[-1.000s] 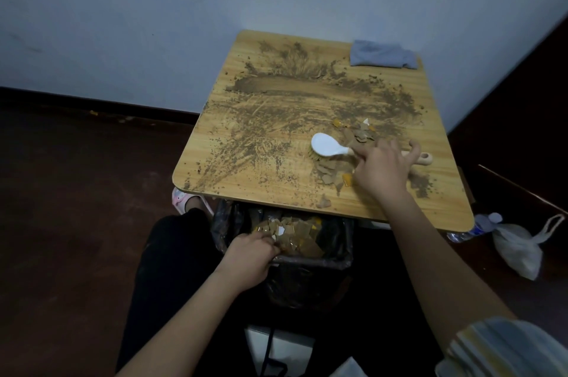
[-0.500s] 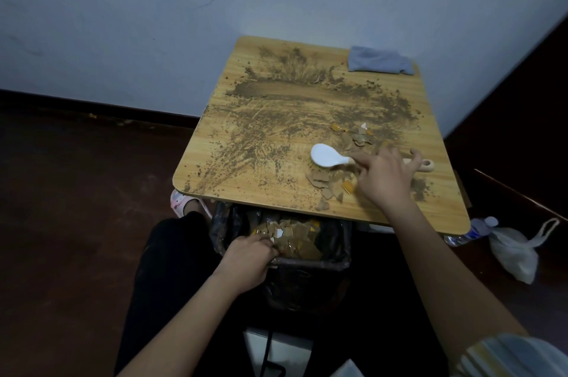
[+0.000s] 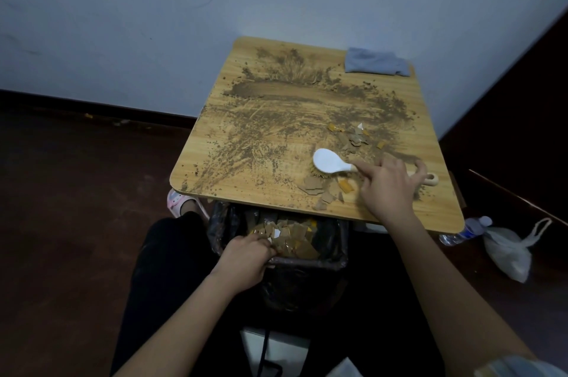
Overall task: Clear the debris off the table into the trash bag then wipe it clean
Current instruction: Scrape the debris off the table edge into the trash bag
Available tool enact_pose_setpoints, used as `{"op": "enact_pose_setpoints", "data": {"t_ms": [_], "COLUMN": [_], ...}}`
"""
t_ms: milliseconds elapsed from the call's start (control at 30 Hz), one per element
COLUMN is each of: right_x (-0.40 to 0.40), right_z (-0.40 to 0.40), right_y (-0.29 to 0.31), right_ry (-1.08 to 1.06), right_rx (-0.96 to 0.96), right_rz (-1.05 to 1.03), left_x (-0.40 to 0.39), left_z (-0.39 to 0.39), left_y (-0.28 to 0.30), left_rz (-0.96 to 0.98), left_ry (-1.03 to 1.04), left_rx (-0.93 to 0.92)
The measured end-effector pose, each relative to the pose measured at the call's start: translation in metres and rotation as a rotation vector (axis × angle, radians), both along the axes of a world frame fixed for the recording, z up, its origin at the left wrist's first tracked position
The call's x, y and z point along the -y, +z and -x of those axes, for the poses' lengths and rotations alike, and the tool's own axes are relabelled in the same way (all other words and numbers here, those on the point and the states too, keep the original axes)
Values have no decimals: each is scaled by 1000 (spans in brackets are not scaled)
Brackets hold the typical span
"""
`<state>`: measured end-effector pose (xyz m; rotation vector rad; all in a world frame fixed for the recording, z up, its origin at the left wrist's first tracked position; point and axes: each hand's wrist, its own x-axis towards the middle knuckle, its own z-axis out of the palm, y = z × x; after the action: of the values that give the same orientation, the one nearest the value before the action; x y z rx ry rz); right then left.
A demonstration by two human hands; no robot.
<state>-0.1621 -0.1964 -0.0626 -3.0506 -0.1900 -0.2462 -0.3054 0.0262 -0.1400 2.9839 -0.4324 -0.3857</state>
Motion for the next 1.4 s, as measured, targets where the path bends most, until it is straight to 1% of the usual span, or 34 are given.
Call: {"op": "enact_pose_setpoints", "data": {"t_ms": [300, 433, 533, 733, 1100, 1400], "right_x": [-5, -4, -10, -17, -7, -4], "right_z": [15, 13, 11, 19, 47, 65], "right_y": [-4, -3, -3, -7, -10, -13], "right_ry": [116, 66, 40, 86, 126, 171], "right_rx": [-15, 57, 42, -20, -6, 64], "right_rz": [-8, -79, -83, -49, -98, -136], "left_x": [-1, 0, 0, 1, 1, 2], "left_z": [-1, 0, 0, 0, -2, -1], "left_y": [1, 1, 1, 1, -1, -1], "left_rz": [9, 11, 1, -15, -12, -20], "left_ry": [7, 4, 3, 4, 1, -2], "left_rx": [-2, 3, -6, 5, -13, -24]}}
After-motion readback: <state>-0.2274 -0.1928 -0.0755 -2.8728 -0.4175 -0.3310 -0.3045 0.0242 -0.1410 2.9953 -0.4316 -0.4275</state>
